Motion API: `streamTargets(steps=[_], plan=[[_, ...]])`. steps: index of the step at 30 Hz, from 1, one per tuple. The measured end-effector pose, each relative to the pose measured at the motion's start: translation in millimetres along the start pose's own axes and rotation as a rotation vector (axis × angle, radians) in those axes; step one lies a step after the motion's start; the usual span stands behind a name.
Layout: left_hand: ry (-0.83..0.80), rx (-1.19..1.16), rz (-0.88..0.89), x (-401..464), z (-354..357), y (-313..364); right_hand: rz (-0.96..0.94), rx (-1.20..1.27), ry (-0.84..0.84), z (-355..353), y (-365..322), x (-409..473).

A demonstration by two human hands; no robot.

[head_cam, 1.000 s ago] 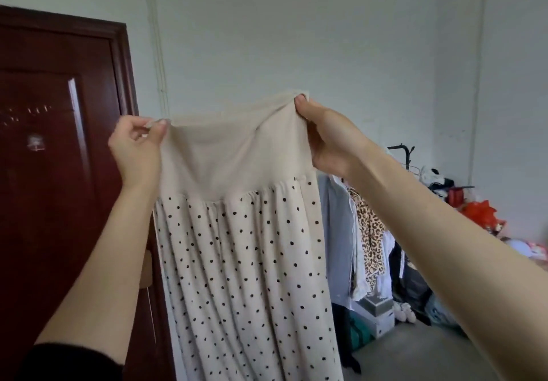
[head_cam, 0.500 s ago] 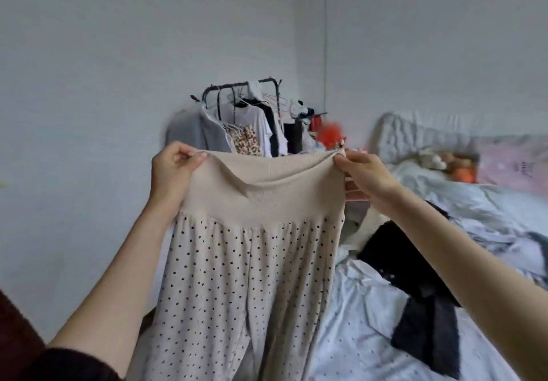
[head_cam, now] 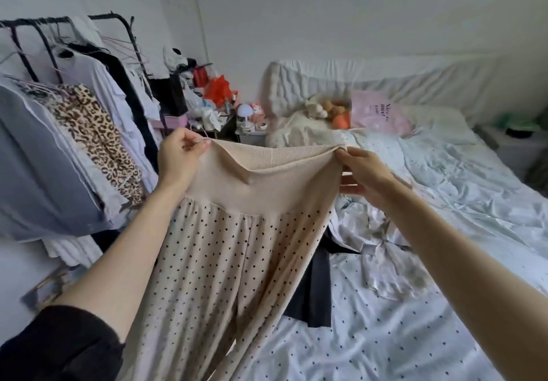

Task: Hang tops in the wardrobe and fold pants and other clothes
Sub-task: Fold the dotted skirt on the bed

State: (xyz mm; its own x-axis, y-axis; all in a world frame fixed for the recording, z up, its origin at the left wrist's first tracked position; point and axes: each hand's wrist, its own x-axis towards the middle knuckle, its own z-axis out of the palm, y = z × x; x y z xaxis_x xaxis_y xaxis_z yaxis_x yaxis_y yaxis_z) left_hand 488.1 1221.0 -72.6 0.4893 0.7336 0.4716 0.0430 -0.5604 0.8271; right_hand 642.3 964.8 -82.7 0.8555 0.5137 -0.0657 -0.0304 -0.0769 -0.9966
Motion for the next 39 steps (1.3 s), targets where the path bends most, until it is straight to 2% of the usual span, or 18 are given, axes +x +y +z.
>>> streamTargets(steps=[6, 10, 14, 17, 19, 21, 24, 30, 33, 37, 39], plan=[[-0.037, 0.081, -0.045, 52.6, 155.2, -26.4, 0.161, 0.122, 0.165, -68.4, 61.8, 121.6], [-0.113, 0.114, -0.153, 63.2, 254.2, -62.1, 0.244, 0.117, 0.257, -105.3, 112.8, 189.6], [-0.215, 0.210, -0.260, 50.8, 332.0, -119.9, 0.397, 0.075, 0.279, -126.2, 185.6, 236.5], [-0.278, 0.201, -0.321, 40.2, 358.6, -156.2, 0.464, 0.052, 0.282, -131.5, 229.5, 253.2], [-0.326, 0.210, -0.337, 35.9, 370.5, -175.8, 0.486, 0.056, 0.303, -134.5, 251.8, 265.0], [-0.446, 0.244, -0.339, 29.8, 380.8, -195.6, 0.503, 0.033, 0.352, -135.6, 270.8, 275.0], [-0.606, 0.261, -0.360, -2.9, 376.7, -218.8, 0.515, -0.179, 0.405, -131.1, 299.0, 263.8], [-0.643, 0.366, -0.402, -114.4, 321.1, -248.4, 0.468, -0.478, 0.320, -82.6, 349.8, 177.7], [-0.669, 0.427, -0.350, -179.6, 286.7, -252.5, 0.511, -0.504, 0.371, -56.8, 371.2, 130.5], [-0.816, 0.506, -0.310, -274.0, 245.4, -262.3, 0.719, -0.402, 0.243, -31.1, 404.5, 78.6], [-0.879, 0.603, -0.312, -311.4, 232.8, -275.8, 0.756, -0.327, 0.257, -18.3, 413.3, 70.3]])
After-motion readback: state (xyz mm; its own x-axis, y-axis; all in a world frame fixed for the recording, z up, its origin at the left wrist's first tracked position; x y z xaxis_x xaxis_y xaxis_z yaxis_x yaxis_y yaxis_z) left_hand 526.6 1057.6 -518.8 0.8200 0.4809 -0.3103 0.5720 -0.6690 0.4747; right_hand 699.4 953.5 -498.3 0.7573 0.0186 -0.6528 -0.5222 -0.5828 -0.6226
